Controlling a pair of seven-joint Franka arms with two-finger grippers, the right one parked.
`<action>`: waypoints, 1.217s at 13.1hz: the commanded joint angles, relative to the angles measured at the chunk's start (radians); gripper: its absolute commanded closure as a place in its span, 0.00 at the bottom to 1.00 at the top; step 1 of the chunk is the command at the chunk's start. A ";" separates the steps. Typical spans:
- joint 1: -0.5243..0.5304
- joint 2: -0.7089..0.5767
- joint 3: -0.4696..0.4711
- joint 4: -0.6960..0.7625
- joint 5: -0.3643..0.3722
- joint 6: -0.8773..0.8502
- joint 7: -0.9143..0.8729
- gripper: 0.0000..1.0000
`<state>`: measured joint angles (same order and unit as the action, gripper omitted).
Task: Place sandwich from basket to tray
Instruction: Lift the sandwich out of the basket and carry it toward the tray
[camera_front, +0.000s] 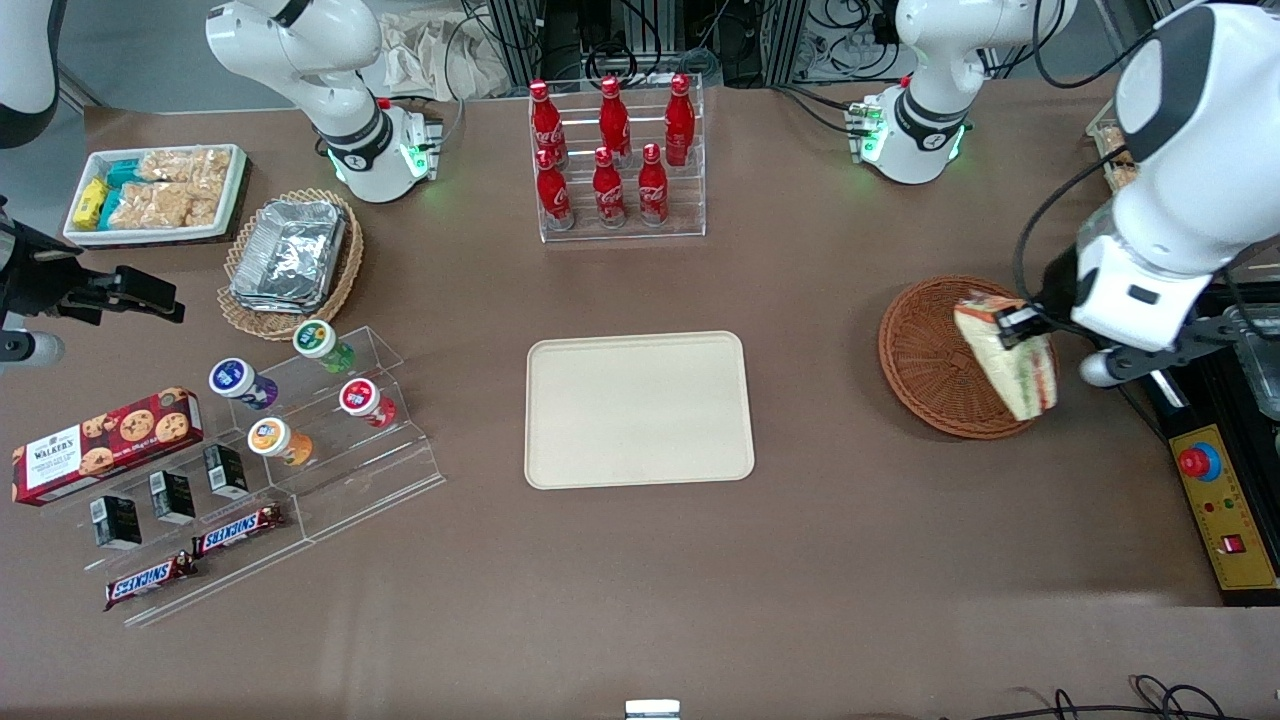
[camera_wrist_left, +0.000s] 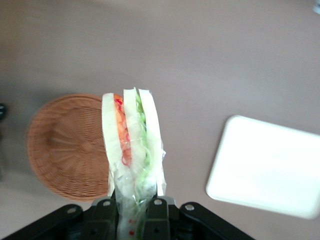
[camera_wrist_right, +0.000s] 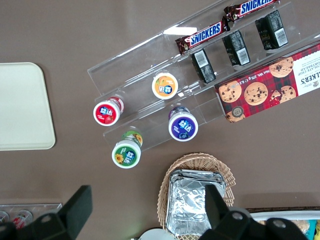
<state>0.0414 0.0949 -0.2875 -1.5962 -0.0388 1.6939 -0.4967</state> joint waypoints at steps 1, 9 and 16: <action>-0.030 0.068 -0.059 0.048 -0.023 0.021 0.010 1.00; -0.253 0.342 -0.065 0.038 0.010 0.176 0.056 1.00; -0.342 0.503 -0.062 0.024 0.059 0.377 -0.029 1.00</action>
<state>-0.2841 0.5762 -0.3592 -1.5926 0.0020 2.0541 -0.4804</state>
